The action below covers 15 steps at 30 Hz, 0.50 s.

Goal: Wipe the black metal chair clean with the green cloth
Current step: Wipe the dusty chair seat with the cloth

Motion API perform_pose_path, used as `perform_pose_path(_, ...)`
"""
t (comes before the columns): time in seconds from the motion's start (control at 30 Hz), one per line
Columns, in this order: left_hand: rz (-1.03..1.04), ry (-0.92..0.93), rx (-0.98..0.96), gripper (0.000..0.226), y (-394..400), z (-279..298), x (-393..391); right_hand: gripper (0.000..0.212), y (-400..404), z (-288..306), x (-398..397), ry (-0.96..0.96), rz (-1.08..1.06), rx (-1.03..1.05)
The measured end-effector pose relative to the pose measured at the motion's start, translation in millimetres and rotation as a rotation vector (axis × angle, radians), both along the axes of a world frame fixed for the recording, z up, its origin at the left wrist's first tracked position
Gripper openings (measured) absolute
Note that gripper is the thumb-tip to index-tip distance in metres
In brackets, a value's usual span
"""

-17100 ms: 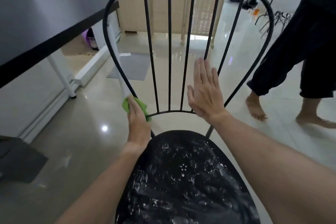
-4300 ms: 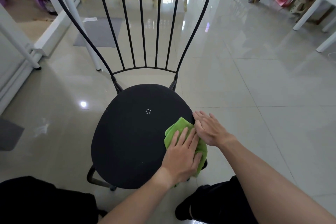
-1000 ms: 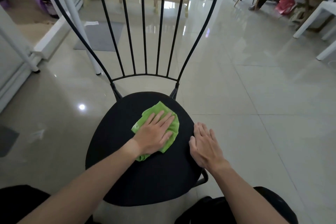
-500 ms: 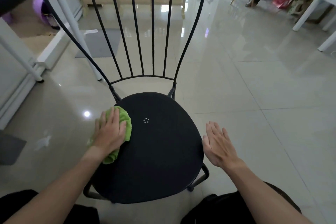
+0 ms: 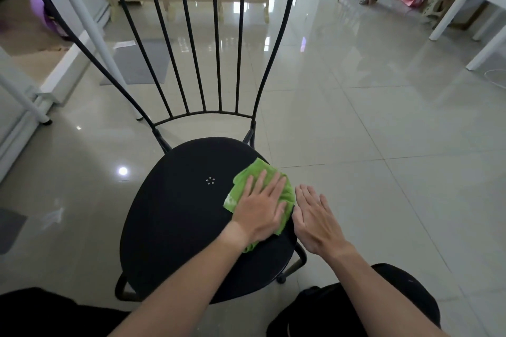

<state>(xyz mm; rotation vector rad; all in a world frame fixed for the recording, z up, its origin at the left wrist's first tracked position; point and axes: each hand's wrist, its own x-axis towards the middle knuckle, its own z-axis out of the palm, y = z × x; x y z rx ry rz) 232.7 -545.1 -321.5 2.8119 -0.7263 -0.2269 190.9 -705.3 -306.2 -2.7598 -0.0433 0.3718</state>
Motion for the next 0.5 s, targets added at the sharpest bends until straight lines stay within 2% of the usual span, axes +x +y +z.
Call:
perform_pose_path(0.17,-0.120,-0.037,-0.023,0.062,7,-1,-32,0.072,-2,6,-4,0.022,-0.012,-0.012)
perform_pose_path(0.5,-0.182,-0.124,-0.024,0.058,48,-7,-115,0.075,24,9,-16,-0.027,-0.008,-0.006)
